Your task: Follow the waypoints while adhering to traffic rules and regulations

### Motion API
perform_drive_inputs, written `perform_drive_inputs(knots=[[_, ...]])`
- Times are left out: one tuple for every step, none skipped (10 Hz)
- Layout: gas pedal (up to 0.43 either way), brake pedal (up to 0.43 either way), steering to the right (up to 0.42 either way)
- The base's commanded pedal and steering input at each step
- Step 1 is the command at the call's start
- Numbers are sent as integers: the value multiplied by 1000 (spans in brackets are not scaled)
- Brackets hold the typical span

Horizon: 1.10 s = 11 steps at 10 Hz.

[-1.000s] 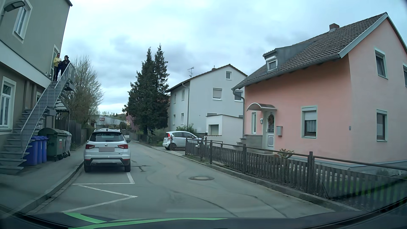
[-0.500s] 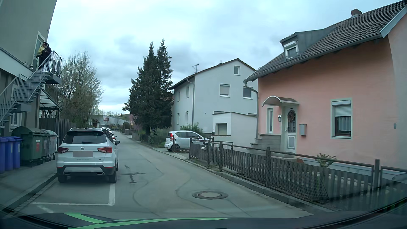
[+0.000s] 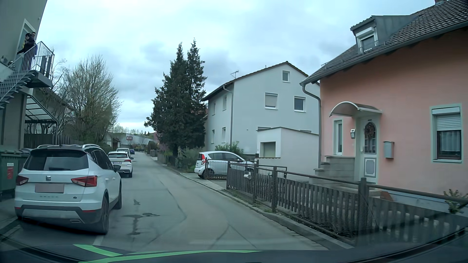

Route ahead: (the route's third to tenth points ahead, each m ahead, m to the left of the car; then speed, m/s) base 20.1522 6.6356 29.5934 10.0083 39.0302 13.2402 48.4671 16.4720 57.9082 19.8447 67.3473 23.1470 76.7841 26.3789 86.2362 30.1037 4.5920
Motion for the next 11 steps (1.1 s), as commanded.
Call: perform_drive_inputs(knots=[[20,0,-92],[28,0,-101],[67,0,-109],[87,0,-116],[87,0,-121],[87,0,-127],[87,0,-134],[87,0,-141],[87,0,-145],[87,0,-145],[98,0,-145]])
